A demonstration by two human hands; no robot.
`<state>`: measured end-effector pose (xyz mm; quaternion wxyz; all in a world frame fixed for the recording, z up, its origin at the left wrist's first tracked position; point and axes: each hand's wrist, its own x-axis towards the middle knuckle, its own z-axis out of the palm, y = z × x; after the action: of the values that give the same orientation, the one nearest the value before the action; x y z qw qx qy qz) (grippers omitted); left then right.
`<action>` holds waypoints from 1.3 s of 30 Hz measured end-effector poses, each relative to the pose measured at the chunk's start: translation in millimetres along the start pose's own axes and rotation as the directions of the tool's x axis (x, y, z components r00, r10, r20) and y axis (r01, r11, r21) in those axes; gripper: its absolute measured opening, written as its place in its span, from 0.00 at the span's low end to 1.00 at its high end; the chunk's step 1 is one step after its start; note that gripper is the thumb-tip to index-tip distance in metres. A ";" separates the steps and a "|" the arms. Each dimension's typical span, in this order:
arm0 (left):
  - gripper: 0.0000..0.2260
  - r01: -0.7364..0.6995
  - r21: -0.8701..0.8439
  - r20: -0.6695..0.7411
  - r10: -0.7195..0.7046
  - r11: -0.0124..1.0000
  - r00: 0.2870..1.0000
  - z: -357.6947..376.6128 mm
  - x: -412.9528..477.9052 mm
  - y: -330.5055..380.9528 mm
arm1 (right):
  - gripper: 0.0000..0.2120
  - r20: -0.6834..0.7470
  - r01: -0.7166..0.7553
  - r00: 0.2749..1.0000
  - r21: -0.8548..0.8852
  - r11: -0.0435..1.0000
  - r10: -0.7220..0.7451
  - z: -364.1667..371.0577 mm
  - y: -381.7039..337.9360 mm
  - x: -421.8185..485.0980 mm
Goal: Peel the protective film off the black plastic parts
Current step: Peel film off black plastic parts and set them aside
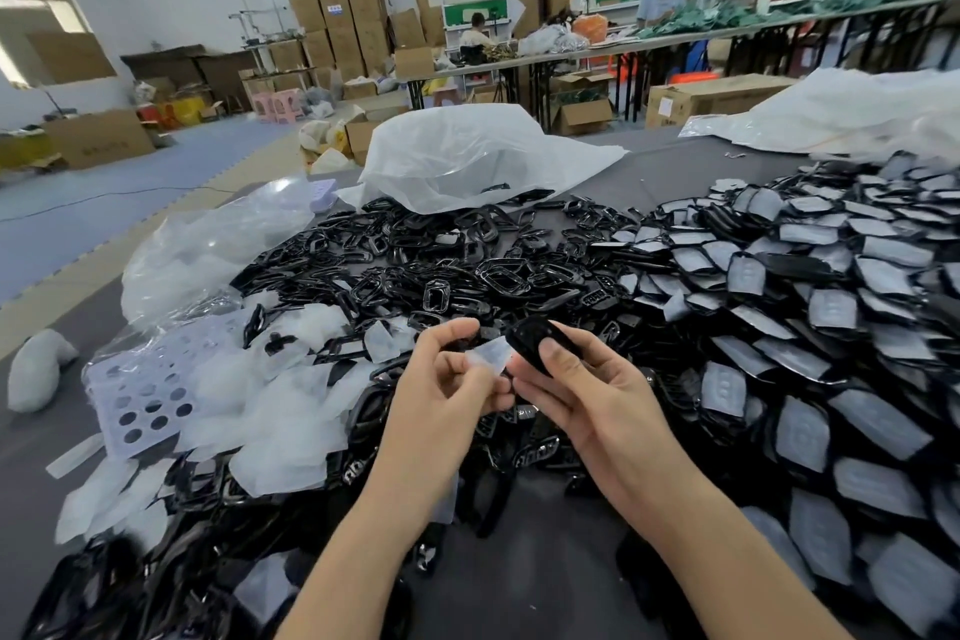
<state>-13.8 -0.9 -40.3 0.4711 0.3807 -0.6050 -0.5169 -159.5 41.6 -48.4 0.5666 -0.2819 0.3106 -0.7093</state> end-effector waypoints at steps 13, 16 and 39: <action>0.03 -0.077 0.162 0.084 0.064 0.984 0.994 8.2 -13.5 -13.9 | 0.07 0.048 -0.112 0.993 0.054 0.992 0.110 -3.3 -0.2 1.2; 0.13 -0.089 0.186 0.084 0.074 0.978 0.994 8.0 -14.5 -12.9 | 0.07 0.035 -0.121 0.992 0.033 0.992 0.120 -2.5 2.7 0.6; 0.11 -0.240 0.371 0.053 0.238 0.897 0.970 5.4 -22.2 -8.8 | 0.08 -0.209 0.084 0.963 -0.360 0.929 -0.168 -15.5 6.2 4.4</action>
<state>-13.3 20.0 -53.0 0.4478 0.3848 -0.7359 -0.3314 -168.2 38.2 -63.0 0.4198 -0.3109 0.4774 -0.7065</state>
